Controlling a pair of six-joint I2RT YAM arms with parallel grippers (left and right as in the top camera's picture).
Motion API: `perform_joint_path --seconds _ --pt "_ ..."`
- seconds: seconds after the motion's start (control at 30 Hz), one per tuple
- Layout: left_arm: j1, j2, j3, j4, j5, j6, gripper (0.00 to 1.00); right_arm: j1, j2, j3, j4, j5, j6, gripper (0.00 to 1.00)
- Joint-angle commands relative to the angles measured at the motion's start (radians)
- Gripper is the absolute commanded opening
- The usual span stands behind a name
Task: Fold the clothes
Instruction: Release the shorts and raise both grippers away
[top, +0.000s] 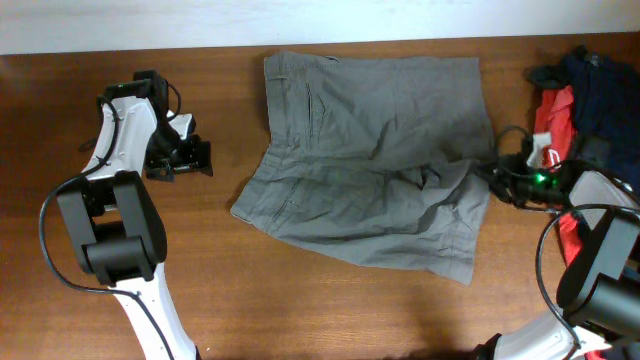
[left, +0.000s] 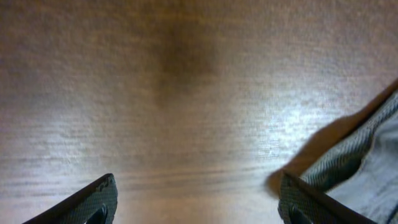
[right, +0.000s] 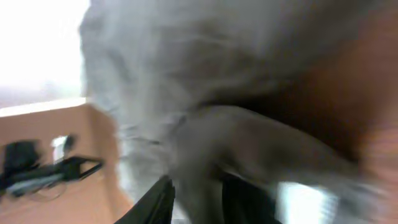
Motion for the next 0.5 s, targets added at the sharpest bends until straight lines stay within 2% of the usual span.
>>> perform_joint_path --seconds 0.0,0.27,0.47 --pt "0.007 0.009 0.073 -0.034 0.014 0.016 0.83 -0.055 -0.029 0.002 -0.014 0.08 -0.112 0.36" --pt "0.007 -0.007 0.346 -0.218 0.043 0.016 0.79 -0.169 -0.172 0.002 -0.018 -0.08 -0.169 0.43" --pt "0.007 -0.1 0.474 -0.32 0.117 0.023 0.79 -0.16 -0.34 0.002 -0.028 -0.129 -0.183 0.49"
